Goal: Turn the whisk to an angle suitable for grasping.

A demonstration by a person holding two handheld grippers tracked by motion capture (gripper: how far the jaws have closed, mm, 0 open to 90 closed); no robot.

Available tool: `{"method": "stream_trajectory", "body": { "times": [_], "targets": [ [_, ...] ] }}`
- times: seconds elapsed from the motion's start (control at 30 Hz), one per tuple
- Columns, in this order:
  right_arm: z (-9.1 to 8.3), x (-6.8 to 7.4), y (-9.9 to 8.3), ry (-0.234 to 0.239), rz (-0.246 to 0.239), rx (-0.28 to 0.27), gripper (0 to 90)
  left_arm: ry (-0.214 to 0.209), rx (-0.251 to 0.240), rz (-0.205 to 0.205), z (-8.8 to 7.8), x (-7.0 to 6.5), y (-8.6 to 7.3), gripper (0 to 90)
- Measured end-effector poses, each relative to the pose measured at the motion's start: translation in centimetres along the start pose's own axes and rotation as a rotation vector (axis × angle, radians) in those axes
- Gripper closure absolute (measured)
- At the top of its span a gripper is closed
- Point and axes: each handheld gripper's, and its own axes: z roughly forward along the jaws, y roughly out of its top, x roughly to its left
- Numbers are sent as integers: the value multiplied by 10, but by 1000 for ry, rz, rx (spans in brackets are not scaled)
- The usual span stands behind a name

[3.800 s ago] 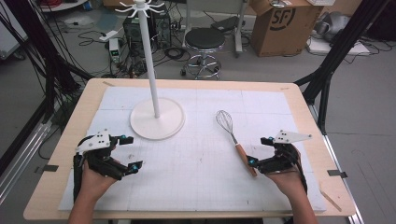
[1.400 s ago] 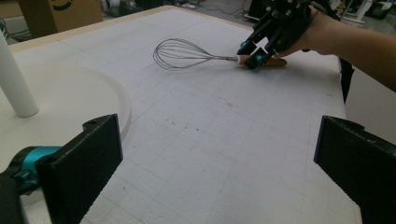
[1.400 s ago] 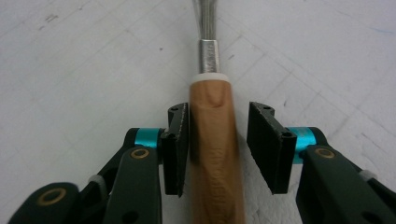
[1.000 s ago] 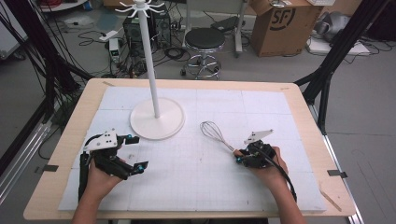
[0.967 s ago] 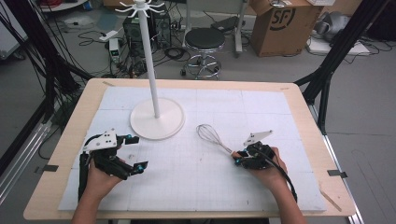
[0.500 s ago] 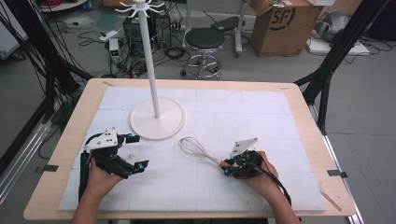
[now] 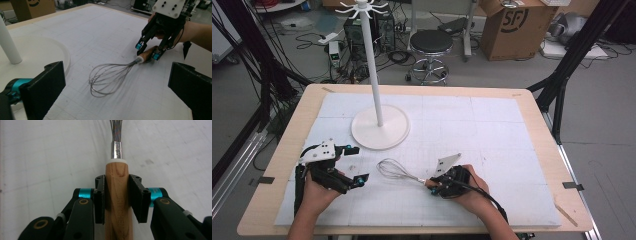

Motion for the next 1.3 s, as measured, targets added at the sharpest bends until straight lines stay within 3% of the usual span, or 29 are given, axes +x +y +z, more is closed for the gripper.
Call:
{"method": "stream_trajectory", "body": {
  "times": [0.13,0.17,0.2,0.27,0.37,0.5,0.57,0.7,0.9,1.3],
  "targets": [
    [4,5,5,-8,-20,-5,671,2,-4,2,0,0,1,16],
    [4,6,5,-7,-13,-1,648,0,-6,2,1,0,2,16],
    [2,5,3,-8,-2,-14,560,-1,-6,3,1,0,2,16],
    [0,5,1,-9,8,-15,540,-1,-9,3,1,1,2,16],
    [-7,1,-11,-2,64,3,508,-1,-5,3,2,1,2,16],
    [-13,2,-21,2,66,-8,535,-2,-10,6,4,3,5,16],
    [-20,2,-30,12,65,-17,611,-6,-12,10,5,3,6,16],
    [-23,2,-32,19,43,-9,669,-6,-10,9,6,2,7,16],
    [-20,1,-25,34,-1,-11,697,-5,-23,10,1,-1,7,16],
    [11,-7,21,63,-94,11,703,1,-25,4,-8,-6,3,16]
  ]
}}
